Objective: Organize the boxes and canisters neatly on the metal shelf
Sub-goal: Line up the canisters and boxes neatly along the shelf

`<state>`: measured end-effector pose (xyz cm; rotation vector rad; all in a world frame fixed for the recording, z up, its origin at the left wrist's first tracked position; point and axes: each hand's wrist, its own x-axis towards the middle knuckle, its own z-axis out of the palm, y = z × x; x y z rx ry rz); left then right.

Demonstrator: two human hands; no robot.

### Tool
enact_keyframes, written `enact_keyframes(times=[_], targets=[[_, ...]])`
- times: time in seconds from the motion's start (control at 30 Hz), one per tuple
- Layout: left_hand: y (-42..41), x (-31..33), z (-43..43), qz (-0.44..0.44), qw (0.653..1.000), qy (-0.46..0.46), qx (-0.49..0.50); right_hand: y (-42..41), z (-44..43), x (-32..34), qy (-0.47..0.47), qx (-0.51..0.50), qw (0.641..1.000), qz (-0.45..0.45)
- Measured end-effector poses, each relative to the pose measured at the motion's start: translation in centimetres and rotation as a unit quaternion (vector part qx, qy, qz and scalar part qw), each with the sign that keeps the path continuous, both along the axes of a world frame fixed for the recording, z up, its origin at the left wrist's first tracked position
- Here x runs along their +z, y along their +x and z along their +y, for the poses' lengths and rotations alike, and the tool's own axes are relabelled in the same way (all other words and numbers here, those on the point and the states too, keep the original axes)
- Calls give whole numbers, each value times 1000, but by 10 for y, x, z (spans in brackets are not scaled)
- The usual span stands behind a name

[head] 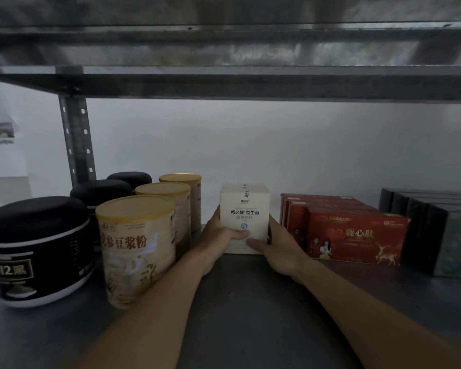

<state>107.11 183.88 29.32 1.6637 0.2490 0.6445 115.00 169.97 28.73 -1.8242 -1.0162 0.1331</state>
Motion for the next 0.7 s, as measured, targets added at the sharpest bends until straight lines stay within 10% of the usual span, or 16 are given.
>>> enact_keyframes(times=[0.7], targets=[[-44,2,-27,85,985,127,79,-46,-35,10,-141,-104,976,-128]])
